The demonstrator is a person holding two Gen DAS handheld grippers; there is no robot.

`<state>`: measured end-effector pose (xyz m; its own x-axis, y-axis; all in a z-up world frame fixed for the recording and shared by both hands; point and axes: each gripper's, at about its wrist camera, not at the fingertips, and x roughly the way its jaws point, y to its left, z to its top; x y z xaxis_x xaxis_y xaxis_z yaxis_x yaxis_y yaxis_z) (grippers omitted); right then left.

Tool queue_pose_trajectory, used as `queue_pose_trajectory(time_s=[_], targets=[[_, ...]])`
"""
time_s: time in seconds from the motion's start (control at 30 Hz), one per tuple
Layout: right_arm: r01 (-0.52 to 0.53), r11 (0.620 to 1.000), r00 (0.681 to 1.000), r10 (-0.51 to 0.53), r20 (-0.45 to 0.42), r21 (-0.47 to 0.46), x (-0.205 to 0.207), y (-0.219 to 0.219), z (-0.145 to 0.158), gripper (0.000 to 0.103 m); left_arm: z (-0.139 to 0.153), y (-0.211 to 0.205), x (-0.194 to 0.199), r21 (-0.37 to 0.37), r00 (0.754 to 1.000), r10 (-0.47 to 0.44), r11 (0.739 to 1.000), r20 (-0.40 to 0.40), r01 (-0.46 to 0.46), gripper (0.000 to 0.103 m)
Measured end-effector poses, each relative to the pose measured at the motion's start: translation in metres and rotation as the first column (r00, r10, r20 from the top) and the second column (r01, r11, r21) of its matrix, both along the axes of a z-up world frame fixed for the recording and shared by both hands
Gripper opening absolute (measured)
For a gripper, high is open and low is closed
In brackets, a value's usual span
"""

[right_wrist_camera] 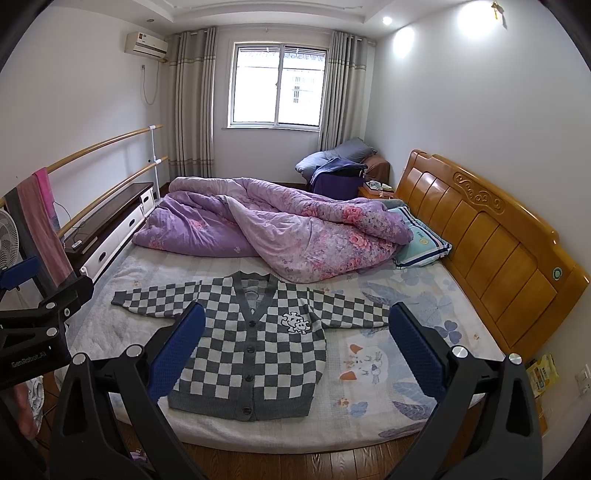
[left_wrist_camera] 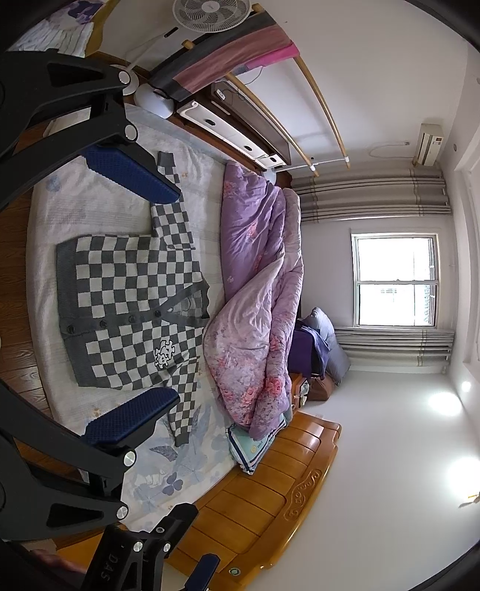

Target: Fold large clothes

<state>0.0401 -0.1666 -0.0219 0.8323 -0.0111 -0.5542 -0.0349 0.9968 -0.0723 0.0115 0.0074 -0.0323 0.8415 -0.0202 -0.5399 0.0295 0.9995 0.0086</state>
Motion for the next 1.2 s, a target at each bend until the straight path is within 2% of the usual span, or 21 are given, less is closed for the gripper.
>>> queue_pose_trajectory(time_s=[0.53, 0.83, 1.2], targets=[[-0.012, 1.0, 1.0, 0.012, -0.024, 0.003, 0.016, 0.032, -0.006, 0.096, -0.003, 0.043, 0.016, -0.015, 0.999, 0.022, 1.0, -0.037, -0.023, 0.099], [-0.026, 1.0, 0.998, 0.027, -0.062, 0.013, 0.033, 0.055, -0.019, 0.096, -0.008, 0.066, 0.029, 0.002, 0.997, 0.023, 1.0, -0.07, -0.023, 0.099], [-0.082, 0.997, 0.989, 0.083, -0.121, 0.007, 0.084, 0.071, -0.039, 0.096, -0.026, 0.076, 0.078, -0.018, 0.989, 0.058, 0.998, -0.133, -0.061, 0.099]])
